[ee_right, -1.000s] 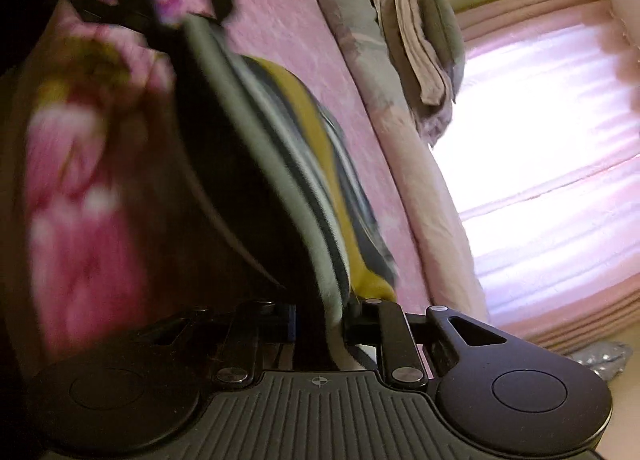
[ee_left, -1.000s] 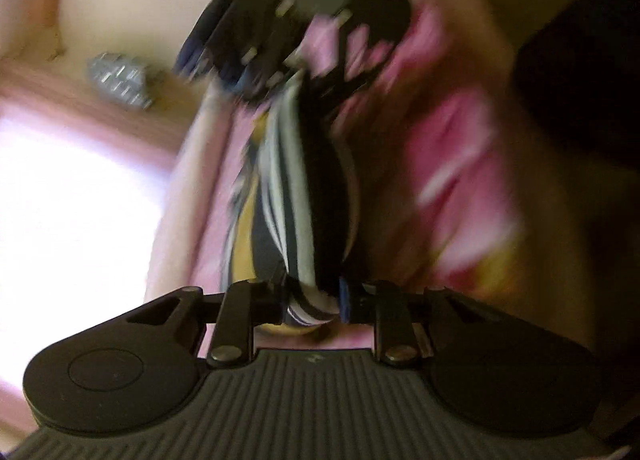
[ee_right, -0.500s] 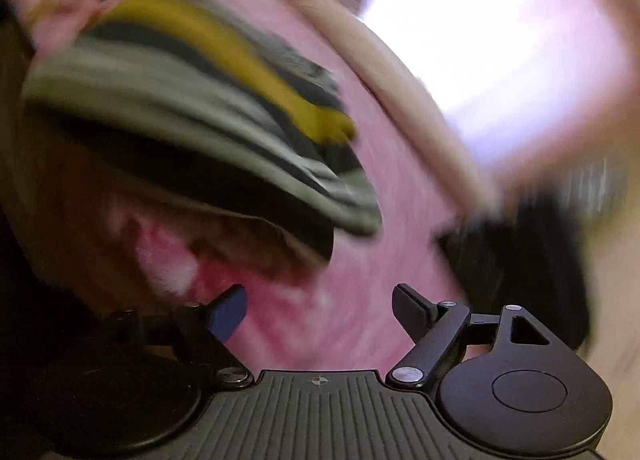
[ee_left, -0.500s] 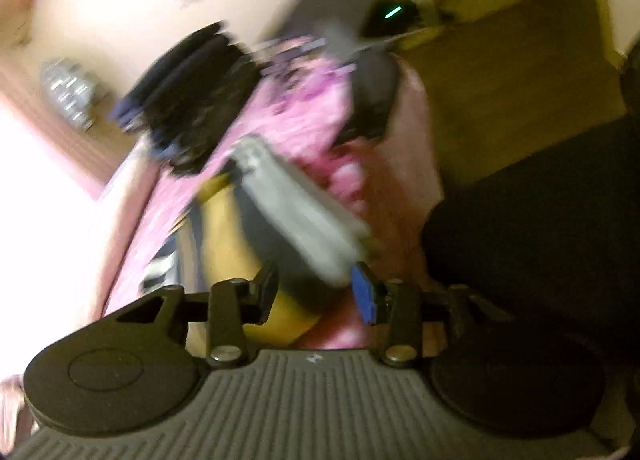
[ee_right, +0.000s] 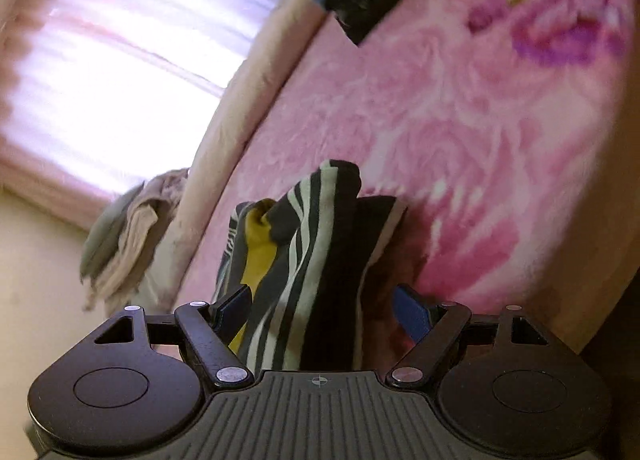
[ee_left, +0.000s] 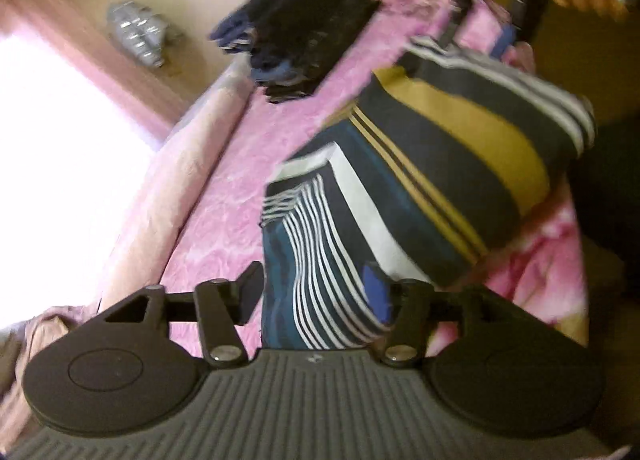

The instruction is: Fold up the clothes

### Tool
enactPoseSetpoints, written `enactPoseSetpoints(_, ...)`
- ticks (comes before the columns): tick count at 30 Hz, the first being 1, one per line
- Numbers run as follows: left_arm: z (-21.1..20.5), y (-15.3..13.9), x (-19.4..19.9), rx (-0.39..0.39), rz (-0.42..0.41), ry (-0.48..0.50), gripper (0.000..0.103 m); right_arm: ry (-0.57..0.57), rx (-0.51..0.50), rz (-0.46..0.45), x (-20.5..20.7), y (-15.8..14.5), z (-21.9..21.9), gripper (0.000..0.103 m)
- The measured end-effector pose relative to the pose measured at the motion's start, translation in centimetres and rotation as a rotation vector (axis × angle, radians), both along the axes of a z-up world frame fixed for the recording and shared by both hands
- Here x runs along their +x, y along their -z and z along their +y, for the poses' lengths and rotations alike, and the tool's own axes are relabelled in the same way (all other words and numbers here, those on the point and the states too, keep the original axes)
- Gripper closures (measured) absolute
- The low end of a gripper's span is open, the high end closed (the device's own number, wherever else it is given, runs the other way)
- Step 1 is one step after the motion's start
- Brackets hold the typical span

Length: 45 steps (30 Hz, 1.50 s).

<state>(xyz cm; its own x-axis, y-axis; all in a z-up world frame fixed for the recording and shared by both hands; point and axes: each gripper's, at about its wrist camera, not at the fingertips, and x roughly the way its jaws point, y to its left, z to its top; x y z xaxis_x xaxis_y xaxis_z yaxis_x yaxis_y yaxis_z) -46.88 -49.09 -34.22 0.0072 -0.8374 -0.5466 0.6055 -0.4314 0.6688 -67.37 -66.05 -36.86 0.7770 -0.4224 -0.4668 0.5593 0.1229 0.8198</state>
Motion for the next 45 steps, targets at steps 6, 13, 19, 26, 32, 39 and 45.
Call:
enactPoseSetpoints(6,0.4,1.9,1.2,-0.019,0.011,0.059,0.046,0.019,0.017,-0.026,1.1,0.9,-2.6,0.082)
enactPoseSetpoints(13,0.4,2.1,1.9,-0.011,0.009,0.068,0.045,-0.075,-0.152,0.055,2.6,-2.5,-8.9,0.086)
enactPoseSetpoints(19,-0.1,3.4,-0.3,0.016,-0.022,0.082,0.044,-0.166,-0.227,0.257,6.0,-3.1,-15.0,0.085)
enactPoseSetpoints(26,-0.7,6.3,-3.3,-0.013,-0.229,0.114,0.041,-0.240,-0.488,0.500,3.7,-4.2,-7.2,0.014)
enactPoseSetpoints(32,-3.0,8.5,-4.7,-0.044,-0.396,0.141,0.041,-0.668,-1.050,0.791,4.5,-3.8,6.9,0.014)
enactPoseSetpoints(39,-4.8,7.6,-4.4,0.014,-0.352,0.117,0.081,-0.900,-1.470,1.326,7.9,4.6,12.1,0.015)
enactPoseSetpoints(45,-4.5,5.1,-3.2,0.017,-0.301,0.102,0.091,-0.882,-1.451,1.264,8.2,4.4,10.2,0.065)
